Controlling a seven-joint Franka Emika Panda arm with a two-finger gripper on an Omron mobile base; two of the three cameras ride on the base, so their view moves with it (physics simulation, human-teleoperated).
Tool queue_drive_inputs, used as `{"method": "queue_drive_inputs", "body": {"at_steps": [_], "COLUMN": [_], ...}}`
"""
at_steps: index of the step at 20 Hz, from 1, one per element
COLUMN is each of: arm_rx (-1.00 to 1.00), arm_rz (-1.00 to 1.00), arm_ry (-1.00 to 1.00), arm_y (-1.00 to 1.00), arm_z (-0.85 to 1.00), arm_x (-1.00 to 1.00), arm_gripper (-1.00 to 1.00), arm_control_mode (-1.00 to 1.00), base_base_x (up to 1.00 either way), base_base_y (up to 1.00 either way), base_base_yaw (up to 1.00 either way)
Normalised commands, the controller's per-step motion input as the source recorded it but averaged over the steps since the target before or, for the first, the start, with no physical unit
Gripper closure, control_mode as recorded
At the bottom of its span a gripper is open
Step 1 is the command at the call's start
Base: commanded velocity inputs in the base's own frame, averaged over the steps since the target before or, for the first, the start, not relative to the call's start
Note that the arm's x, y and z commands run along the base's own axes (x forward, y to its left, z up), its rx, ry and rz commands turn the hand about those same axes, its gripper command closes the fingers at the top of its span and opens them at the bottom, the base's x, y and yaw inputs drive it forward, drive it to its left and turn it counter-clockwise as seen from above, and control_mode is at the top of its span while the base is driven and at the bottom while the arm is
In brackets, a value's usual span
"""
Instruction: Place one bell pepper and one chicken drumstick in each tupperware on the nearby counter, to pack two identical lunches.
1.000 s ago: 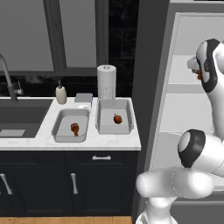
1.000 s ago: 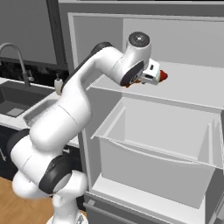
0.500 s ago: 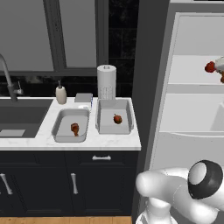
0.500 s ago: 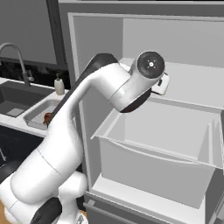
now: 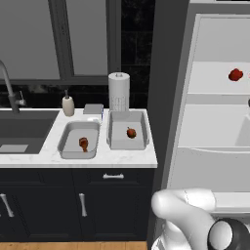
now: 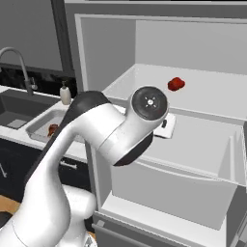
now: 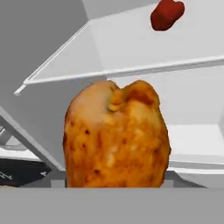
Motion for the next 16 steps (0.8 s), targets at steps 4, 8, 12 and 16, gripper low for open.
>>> {"method": "queue_drive_inputs", "body": {"at_steps": [4,8,12,16], "arm_rx": [0.00,0.00,0.00,0.00], "arm_rz": [0.00,0.00,0.00,0.00], "arm_ry": [0.00,0.00,0.00,0.00], "arm_y": [0.00,0.00,0.00,0.00], "arm_z": [0.00,0.00,0.00,0.00], "arm_x": [0.00,0.00,0.00,0.00], "arm_gripper": [1.00,1.00,1.00,1.00], "arm_control_mode": [1.00,1.00,1.00,1.00], "base_base_x": [-1.00,-1.00,-0.59,0.43], "base_base_y": [0.98,1.00,1.00,1.00], "base_base_yaw": [0.20,0.14,0.09,-0.04]}}
